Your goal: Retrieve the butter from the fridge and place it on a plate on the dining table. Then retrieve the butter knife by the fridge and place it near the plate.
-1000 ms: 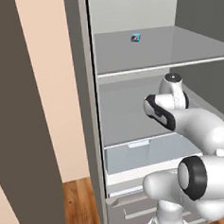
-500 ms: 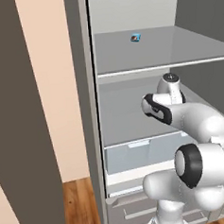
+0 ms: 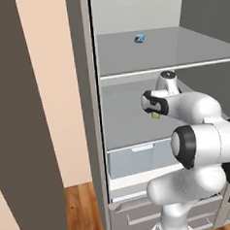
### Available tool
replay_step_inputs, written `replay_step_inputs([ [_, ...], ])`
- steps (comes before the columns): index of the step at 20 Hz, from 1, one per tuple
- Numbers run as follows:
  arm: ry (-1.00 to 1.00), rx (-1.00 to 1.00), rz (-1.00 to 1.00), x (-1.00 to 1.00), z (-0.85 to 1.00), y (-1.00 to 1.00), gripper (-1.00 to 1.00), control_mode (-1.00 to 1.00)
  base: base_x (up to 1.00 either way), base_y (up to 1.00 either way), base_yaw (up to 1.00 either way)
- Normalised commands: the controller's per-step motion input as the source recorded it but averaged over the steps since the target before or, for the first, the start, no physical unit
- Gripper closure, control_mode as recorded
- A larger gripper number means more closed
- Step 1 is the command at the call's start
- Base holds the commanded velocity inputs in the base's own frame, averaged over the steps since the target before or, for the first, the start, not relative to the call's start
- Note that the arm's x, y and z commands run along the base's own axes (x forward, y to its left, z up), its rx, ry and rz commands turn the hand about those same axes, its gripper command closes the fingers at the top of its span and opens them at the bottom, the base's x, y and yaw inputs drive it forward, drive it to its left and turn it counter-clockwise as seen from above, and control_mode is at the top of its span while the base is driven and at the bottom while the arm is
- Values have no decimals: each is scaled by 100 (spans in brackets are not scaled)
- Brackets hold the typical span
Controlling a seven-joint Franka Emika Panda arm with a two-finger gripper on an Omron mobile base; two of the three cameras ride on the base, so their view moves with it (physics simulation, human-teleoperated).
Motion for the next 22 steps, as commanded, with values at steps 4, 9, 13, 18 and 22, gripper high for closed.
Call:
replay_step_inputs([
  [4, 0, 0, 1, 42, -16, -4, -100, -100, 0, 0, 0],
  [9, 0, 2, 1, 18, -27, -4, -100, -100, 0, 0, 0],
  [13, 0, 1, 3, 12, -24, -24, -100, -100, 0, 0, 0],
  [18, 0, 0, 2, 25, -9, -16, -100, -100, 0, 0, 0],
  [22, 0, 0, 0, 31, 0, 0, -100, -100, 0, 0, 0],
])
